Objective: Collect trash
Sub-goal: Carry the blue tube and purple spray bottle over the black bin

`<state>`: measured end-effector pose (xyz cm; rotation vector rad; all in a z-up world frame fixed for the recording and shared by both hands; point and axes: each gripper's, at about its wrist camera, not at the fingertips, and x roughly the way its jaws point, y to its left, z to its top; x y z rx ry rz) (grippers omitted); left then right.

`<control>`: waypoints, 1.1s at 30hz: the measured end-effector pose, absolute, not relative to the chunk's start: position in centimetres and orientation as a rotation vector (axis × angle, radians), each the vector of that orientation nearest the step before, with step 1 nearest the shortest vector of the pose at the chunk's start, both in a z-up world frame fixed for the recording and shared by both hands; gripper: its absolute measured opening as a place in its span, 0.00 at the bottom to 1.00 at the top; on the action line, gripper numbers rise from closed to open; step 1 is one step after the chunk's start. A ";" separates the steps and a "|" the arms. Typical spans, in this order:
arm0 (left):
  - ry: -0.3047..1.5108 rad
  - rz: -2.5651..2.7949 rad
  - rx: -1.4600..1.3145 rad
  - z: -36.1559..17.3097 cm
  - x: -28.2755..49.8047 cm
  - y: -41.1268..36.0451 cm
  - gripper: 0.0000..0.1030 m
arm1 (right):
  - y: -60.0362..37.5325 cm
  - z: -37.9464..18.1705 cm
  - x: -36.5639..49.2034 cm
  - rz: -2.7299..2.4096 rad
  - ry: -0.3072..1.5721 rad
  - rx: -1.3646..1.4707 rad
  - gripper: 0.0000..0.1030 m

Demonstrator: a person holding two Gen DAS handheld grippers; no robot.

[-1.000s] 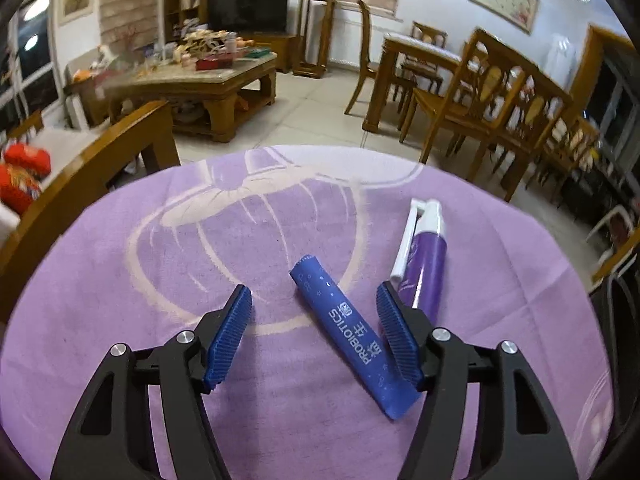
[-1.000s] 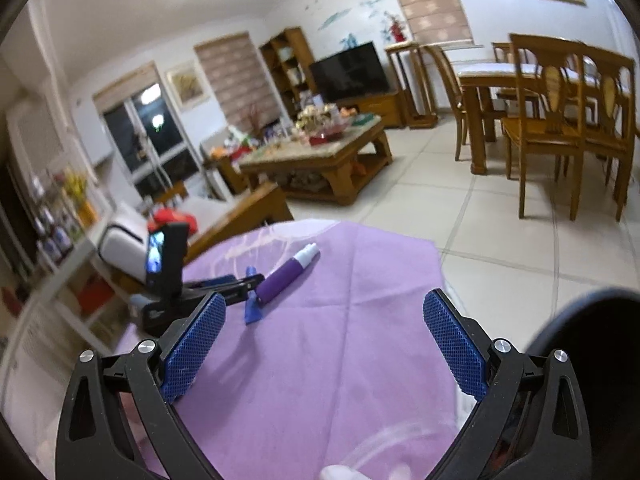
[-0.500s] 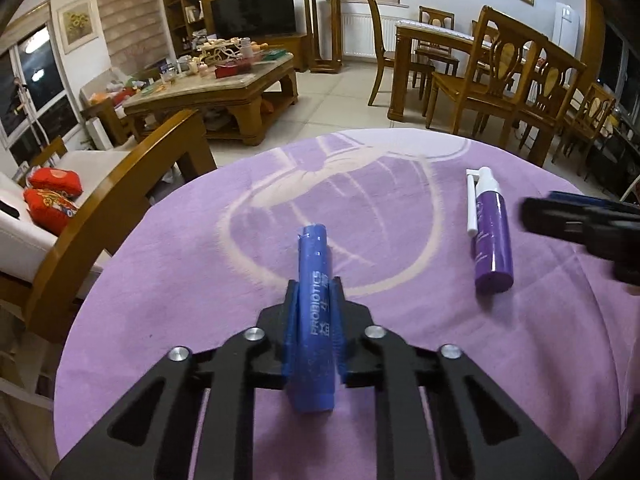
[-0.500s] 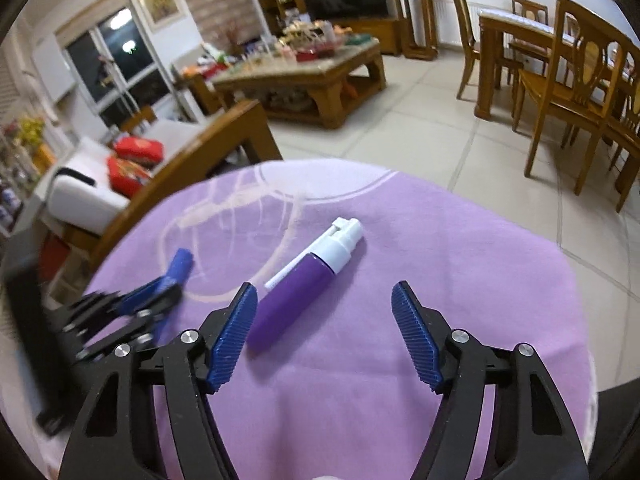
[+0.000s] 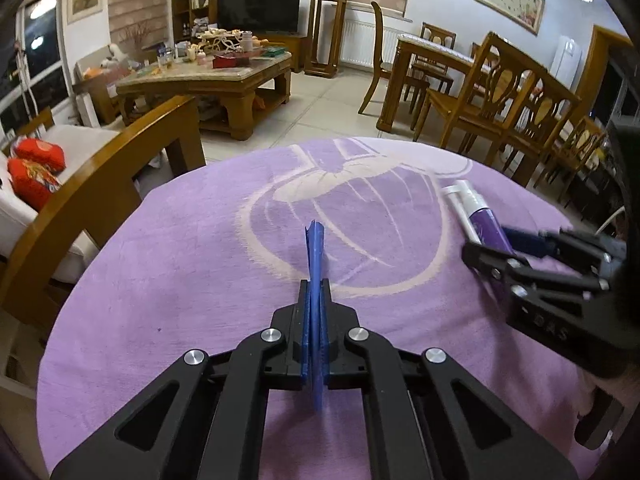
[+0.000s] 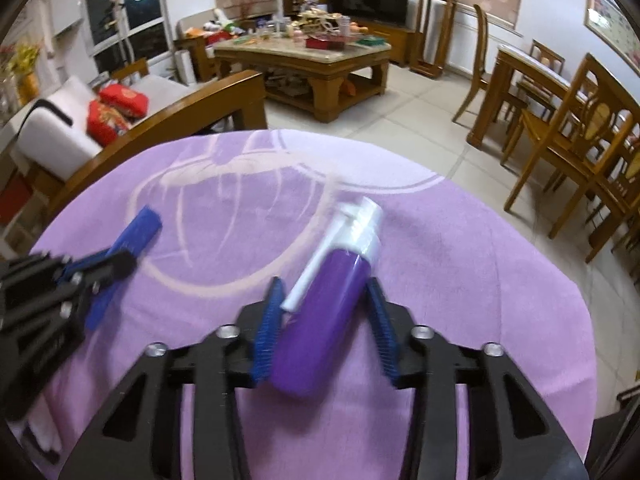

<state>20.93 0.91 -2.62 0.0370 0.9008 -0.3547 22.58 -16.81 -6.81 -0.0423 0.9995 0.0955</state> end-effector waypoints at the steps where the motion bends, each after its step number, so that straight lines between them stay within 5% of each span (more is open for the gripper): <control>1: 0.901 -0.356 0.028 -2.6 21.0 1.1 0.04 | -16.8 -6.8 22.1 0.102 1.002 -0.043 0.32; 8: 0.844 -0.379 -0.004 -1.7 20.6 1.2 0.04 | -19.4 -5.2 15.3 0.221 0.983 0.101 0.31; 20: 0.693 -0.580 0.000 2.3 13.0 -4.1 0.04 | -29.0 0.3 -0.6 0.257 0.662 0.429 0.31; 33: 0.473 -0.868 0.070 6.7 0.1 -17.4 0.05 | -45.1 4.2 -15.3 -0.007 0.335 0.513 0.32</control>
